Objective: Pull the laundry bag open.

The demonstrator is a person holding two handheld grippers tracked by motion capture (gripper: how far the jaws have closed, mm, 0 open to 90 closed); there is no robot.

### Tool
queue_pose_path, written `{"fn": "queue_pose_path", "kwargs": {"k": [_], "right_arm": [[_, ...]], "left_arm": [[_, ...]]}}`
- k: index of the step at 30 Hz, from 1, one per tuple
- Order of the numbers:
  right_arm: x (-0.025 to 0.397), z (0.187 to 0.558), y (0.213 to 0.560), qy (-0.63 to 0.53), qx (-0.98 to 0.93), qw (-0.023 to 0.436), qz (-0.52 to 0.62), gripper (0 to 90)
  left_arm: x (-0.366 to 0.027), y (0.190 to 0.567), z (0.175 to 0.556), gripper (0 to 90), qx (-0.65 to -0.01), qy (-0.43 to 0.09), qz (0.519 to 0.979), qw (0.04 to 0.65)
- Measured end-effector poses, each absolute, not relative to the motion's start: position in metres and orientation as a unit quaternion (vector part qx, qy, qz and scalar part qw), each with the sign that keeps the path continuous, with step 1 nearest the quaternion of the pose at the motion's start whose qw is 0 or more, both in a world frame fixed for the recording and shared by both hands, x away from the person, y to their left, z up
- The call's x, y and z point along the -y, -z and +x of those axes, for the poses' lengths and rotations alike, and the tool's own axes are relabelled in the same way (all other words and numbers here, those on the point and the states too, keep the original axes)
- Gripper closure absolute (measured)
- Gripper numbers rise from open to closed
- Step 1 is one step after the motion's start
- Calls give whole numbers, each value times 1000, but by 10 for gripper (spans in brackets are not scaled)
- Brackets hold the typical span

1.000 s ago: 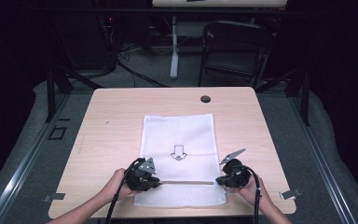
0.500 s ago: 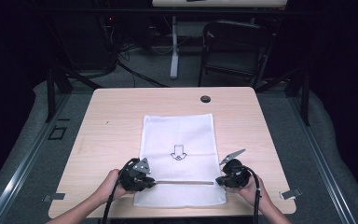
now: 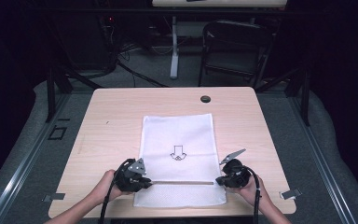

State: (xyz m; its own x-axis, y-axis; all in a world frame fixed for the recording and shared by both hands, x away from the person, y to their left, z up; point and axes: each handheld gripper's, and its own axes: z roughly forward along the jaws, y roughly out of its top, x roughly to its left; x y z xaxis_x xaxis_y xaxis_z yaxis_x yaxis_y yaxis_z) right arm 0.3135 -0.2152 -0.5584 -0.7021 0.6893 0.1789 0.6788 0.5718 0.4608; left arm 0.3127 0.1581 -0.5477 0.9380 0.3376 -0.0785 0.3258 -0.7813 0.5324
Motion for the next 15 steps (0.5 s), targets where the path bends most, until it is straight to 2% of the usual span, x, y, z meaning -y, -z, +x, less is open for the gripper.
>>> {"fn": "queue_pose_path", "kwargs": {"k": [15], "right_arm": [[216,314,558,-251,-889,14,383,900]], "left_arm": [[-180,548,311,823,-192,-16,943,271]]}}
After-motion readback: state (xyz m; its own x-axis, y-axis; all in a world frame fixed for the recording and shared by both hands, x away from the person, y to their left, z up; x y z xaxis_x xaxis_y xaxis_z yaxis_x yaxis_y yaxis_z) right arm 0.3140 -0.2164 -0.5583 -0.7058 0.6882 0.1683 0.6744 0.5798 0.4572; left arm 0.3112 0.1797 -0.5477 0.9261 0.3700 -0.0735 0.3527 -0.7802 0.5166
